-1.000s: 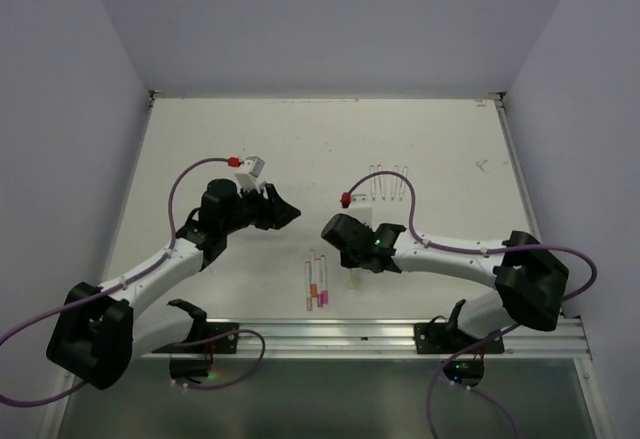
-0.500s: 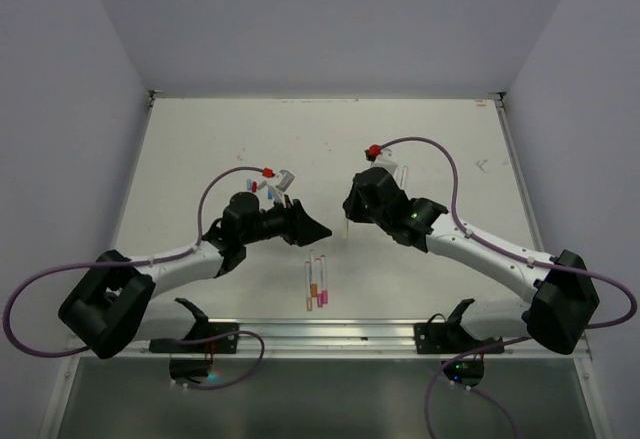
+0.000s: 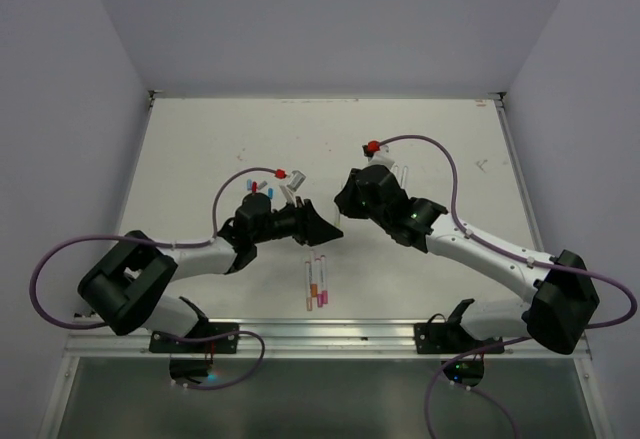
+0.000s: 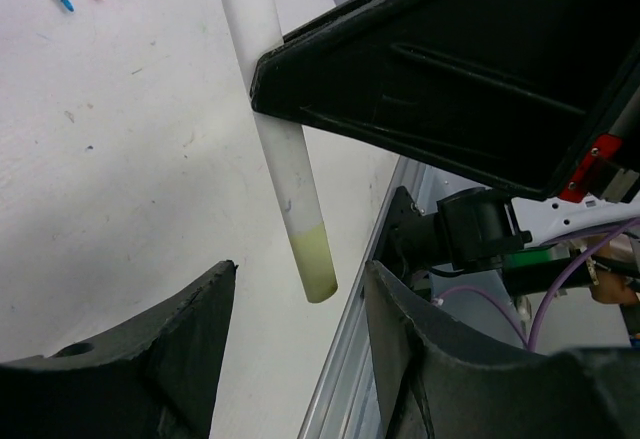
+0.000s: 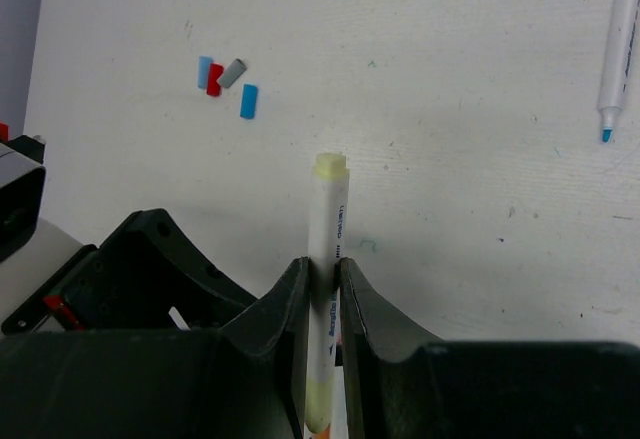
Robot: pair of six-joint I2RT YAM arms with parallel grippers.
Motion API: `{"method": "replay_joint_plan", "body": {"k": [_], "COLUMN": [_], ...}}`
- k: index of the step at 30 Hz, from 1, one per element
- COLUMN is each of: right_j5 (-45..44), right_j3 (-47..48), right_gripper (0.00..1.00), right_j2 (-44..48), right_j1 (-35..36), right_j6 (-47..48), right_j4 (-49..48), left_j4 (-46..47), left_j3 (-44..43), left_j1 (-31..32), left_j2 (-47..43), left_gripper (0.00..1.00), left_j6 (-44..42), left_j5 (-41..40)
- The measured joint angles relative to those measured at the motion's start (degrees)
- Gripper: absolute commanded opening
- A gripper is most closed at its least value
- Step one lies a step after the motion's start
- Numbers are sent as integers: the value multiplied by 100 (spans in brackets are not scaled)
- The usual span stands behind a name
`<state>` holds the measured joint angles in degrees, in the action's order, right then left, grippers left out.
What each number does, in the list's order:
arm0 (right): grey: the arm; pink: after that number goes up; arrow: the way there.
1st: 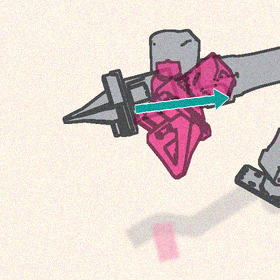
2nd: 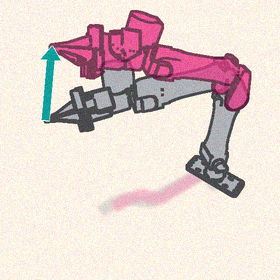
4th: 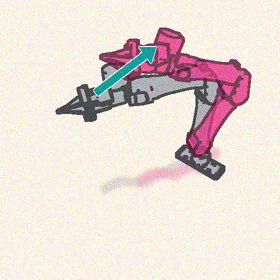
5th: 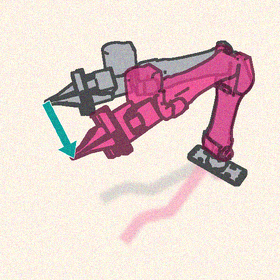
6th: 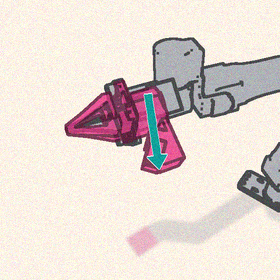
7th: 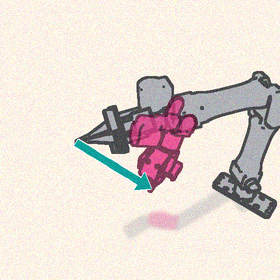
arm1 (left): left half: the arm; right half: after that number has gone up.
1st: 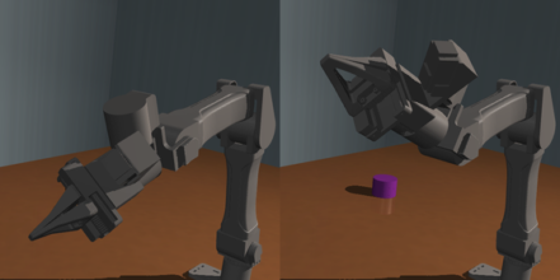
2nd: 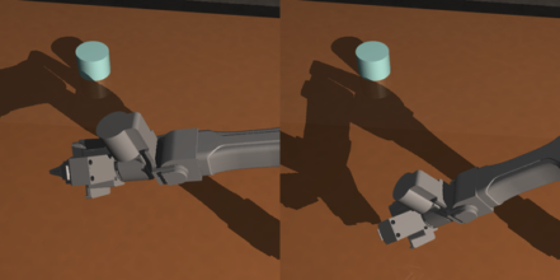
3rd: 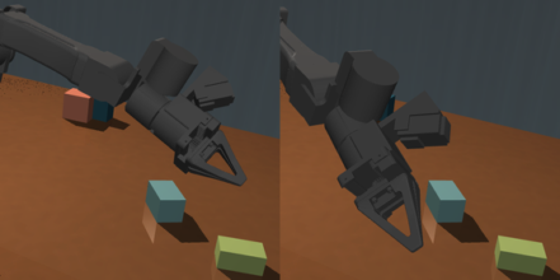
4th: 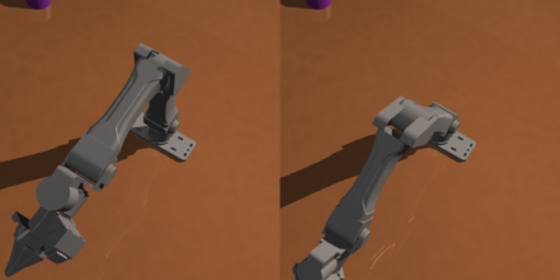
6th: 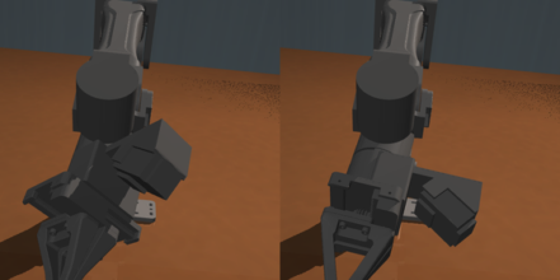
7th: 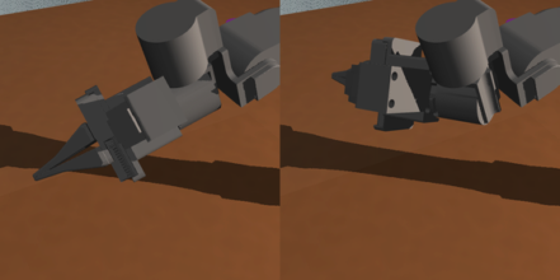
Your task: Open the pen caps
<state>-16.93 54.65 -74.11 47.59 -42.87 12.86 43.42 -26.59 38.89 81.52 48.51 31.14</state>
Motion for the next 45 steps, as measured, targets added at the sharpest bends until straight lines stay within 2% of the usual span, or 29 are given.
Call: {"method": "replay_joint_plan", "body": {"k": [4,5,7,10,11,12,16,17,23,28,30,31,32,40,45], "right_j5": [33,42,48,57,61,61,85,103,216,555,651,708,728,636,1121], "right_j3": [0,0,-2,-2,-2,-2,-59,-81,-129,-208,-232,-232,-232,-232,-160], "right_gripper": [0,0,0,0,0,0,1,8,29,31,27,22,0,0,0], "right_j2": [-15,-20,-20,-20,-20,-20,-13,-13,-50,-173,-236,-271,-293,-328,-431], "right_j1": [0,0,0,0,0,0,-15,-15,-44,-37,-37,-37,-37,-125,-463], "right_j6": [-42,-59,-76,-101,-105,-105,-120,-125,-125,-153,-170,-170,-162,-238,-273], "right_j4": [-94,-98,-111,-142,-146,-160,-234,-260,-396,-546,-586,-605,-614,-619,-664], "left_j4": [85,111,153,214,229,219,149,129,107,120,120,118,118,52,72], "left_j3": [-127,-144,-177,-208,-208,-208,-208,-208,-199,-195,-195,-195,-195,-192,-192], "left_j1": [57,66,79,101,105,105,94,94,94,103,105,105,105,133,164], "left_j2": [177,212,271,330,334,337,372,376,367,291,269,260,256,203,190], "left_gripper": [54,47,41,19,8,1,0,0,0,0,0,0,0,0,0], "left_j6": [59,68,107,177,181,199,188,186,144,120,120,118,120,81,37], "left_j5": [-4,-4,-2,0,4,-15,-101,-103,-151,-155,-155,-155,-155,-332,-610]}}
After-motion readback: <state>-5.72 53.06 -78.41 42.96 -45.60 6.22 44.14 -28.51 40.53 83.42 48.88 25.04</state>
